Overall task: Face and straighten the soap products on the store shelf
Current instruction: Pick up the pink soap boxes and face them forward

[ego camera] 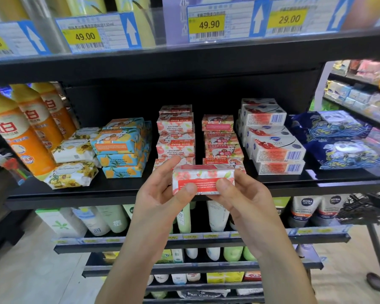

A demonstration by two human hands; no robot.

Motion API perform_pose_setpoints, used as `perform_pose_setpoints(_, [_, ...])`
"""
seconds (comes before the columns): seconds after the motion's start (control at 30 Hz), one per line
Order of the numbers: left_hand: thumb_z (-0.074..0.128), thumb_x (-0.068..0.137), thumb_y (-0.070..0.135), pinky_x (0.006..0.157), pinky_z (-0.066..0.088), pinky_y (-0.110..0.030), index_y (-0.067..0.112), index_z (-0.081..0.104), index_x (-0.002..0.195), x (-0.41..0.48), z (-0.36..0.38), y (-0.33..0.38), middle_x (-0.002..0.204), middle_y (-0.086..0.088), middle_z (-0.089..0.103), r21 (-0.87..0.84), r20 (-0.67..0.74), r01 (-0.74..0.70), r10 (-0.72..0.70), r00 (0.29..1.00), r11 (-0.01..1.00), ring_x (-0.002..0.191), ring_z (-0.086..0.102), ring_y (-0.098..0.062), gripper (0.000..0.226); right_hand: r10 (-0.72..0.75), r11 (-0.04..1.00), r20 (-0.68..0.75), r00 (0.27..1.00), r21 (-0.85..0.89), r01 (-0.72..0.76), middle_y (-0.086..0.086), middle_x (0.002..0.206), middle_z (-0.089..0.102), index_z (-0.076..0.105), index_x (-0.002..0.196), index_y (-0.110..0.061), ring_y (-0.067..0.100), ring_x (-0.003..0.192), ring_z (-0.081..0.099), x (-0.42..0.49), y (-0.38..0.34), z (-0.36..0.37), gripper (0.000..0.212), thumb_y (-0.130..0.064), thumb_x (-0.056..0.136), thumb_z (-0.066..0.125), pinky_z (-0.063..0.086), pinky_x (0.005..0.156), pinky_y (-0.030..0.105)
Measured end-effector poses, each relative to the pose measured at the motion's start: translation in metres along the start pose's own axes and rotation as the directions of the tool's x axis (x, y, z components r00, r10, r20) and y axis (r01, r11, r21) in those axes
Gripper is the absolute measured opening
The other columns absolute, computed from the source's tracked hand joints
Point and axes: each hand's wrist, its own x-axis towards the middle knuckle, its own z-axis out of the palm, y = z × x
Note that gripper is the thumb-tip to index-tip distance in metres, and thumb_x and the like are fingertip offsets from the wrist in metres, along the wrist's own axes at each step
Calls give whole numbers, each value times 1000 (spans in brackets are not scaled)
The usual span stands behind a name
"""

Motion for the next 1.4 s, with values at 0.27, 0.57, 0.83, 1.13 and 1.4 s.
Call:
perform_pose_setpoints(0.27, [60, 99, 38, 107, 51, -40, 8, 58, 139, -3, 3, 7, 133, -11, 68, -125, 68, 139, -131, 989, 982, 127, 63, -26, 50, -110, 994, 75, 991, -4, 111, 1, 126, 72, 64, 132, -22, 22, 118, 68, -2, 3, -7, 67, -16, 70, 89, 56, 96, 31])
perform_pose_setpoints(0.57, [54, 99, 24, 95, 58, -35, 0, 64, 129, -7, 2, 7, 123, -16, 73, -125, 72, 159, -151, 986, 979, 117, 69, -30, 39, -115, 991, 124, 986, 81, 106, 7, 140, 63, 56, 143, -20, 28, 130, 60, -9, 2, -14, 74, -11, 73, 81, 53, 103, 40])
perform_pose_setpoints(0.83, [63, 92, 16, 98, 56, -32, 11, 63, 132, -13, 5, 5, 121, -9, 74, -43, 60, 108, -105, 993, 993, 115, 70, -24, 40, 5, 999, 42, 999, 37, -7, 7, 127, 72, 59, 136, -14, 24, 120, 68, -13, -1, -9, 58, -26, 83, 81, 56, 97, 36])
perform_pose_setpoints(1.13, [70, 88, 19, 99, 54, -37, 17, 60, 137, -19, 6, 5, 122, -6, 74, 26, 49, 90, -91, 995, 996, 117, 69, -23, 50, -21, 998, -18, 1000, 60, 22, 10, 122, 73, 66, 127, -9, 26, 118, 68, -16, -1, -9, 50, -22, 80, 75, 55, 99, 36])
perform_pose_setpoints(1.4, [73, 91, 32, 107, 50, -42, 16, 63, 134, -18, 3, 2, 126, -4, 72, 56, 55, 132, -135, 989, 990, 121, 66, -20, 46, -98, 991, 26, 995, 93, 95, 10, 126, 72, 62, 132, -11, 27, 119, 67, -16, 1, -10, 52, -13, 81, 73, 56, 95, 32])
